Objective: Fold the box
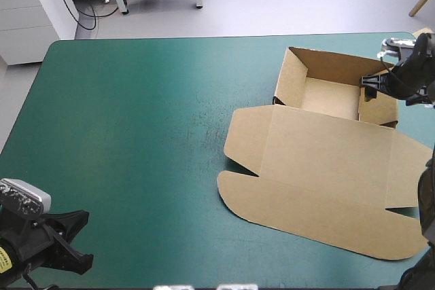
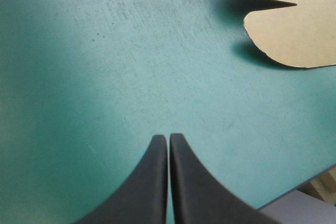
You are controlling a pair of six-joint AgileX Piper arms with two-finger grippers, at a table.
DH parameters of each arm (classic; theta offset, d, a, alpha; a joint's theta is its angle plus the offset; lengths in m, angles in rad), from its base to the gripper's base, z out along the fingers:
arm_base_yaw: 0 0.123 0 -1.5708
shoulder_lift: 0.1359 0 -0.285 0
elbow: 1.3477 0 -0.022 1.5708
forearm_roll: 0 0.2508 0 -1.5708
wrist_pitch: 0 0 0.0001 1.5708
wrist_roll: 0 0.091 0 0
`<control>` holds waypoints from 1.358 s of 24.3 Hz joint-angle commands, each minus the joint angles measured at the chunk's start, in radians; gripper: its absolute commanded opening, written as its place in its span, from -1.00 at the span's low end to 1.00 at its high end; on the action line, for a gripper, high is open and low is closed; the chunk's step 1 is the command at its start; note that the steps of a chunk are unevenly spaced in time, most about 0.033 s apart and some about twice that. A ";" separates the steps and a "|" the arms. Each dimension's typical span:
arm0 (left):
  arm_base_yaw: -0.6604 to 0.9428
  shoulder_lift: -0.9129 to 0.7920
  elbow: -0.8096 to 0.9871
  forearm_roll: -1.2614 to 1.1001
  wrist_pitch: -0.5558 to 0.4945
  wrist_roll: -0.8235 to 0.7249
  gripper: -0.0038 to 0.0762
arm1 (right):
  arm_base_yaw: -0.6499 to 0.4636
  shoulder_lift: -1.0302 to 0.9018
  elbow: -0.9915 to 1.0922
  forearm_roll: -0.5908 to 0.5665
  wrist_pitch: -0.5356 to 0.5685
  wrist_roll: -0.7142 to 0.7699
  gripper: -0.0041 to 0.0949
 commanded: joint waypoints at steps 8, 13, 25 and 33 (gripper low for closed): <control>-0.006 -0.010 -0.023 -0.025 -0.070 -0.009 -0.92 | 0.159 -0.399 0.132 0.156 -0.017 -0.112 -0.52; -0.006 -0.082 -0.015 0.000 -0.079 0.000 -0.92 | 0.196 -0.572 0.338 0.197 -0.119 -0.170 -0.94; -0.006 -0.388 0.226 -0.002 -0.301 0.000 -0.92 | 0.196 -1.182 0.972 0.252 -0.454 -0.295 -0.96; -0.006 -0.475 0.403 -0.008 -0.387 0.048 -0.92 | 0.196 -1.622 1.289 0.234 -0.561 -0.285 -0.96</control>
